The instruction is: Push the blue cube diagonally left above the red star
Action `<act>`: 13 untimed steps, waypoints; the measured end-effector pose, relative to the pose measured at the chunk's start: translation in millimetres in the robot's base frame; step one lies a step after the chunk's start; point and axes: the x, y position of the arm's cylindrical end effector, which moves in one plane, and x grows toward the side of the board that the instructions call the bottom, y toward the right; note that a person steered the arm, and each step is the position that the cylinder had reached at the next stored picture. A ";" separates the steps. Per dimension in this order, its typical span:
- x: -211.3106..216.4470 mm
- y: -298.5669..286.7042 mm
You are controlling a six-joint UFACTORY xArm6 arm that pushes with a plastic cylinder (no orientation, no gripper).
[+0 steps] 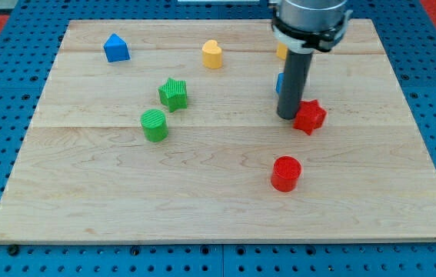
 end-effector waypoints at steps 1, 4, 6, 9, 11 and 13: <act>0.3 31.2; -29.6 -7.9; -65.9 -55.3; -84.7 -29.7; -11.5 -72.4; 108.5 -99.2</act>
